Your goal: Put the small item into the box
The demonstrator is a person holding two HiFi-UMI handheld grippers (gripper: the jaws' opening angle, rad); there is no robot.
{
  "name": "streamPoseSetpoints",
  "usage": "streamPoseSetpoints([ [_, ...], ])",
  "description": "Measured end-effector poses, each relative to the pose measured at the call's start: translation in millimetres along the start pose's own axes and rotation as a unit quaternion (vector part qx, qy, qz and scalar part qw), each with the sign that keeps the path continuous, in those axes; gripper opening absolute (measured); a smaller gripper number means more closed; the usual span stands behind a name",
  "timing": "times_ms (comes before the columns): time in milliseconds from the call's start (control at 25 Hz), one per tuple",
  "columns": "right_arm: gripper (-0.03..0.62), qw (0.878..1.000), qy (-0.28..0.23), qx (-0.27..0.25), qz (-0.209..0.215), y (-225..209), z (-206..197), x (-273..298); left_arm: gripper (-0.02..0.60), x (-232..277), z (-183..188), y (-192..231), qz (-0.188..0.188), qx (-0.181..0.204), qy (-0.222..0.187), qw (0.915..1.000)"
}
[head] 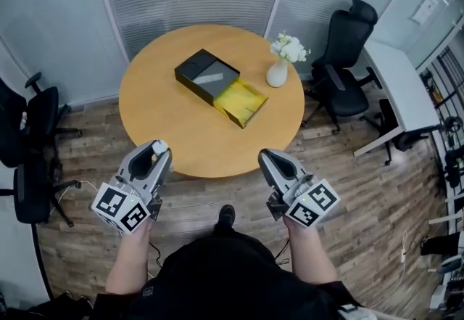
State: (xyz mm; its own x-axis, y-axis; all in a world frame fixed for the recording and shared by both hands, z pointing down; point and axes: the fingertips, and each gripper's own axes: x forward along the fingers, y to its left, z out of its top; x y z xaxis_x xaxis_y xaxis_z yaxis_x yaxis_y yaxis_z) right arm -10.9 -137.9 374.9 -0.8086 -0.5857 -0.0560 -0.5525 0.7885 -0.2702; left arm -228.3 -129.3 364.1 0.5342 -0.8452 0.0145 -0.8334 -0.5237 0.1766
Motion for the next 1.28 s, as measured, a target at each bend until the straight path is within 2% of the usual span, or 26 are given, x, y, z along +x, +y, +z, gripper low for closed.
streamPoseSetpoints([
  [360, 0.035, 1.0, -0.007, 0.014, 0.015, -73, 17, 20, 0.14, 70, 11, 13, 0.016, 0.013, 0.009, 0.9997],
  [600, 0.035, 1.0, -0.019, 0.012, 0.019, -105, 31, 20, 0.14, 106, 19, 6, 0.011, 0.026, 0.005, 0.9996],
  [920, 0.035, 1.0, -0.028, 0.003, 0.013, -126, 43, 39, 0.14, 134, 31, 21, -0.002, 0.032, -0.003, 0.9995],
  [1280, 0.035, 1.0, -0.019, -0.006, -0.01, -144, 49, 84, 0.14, 166, 32, 63, -0.031, 0.014, -0.006, 0.9994],
])
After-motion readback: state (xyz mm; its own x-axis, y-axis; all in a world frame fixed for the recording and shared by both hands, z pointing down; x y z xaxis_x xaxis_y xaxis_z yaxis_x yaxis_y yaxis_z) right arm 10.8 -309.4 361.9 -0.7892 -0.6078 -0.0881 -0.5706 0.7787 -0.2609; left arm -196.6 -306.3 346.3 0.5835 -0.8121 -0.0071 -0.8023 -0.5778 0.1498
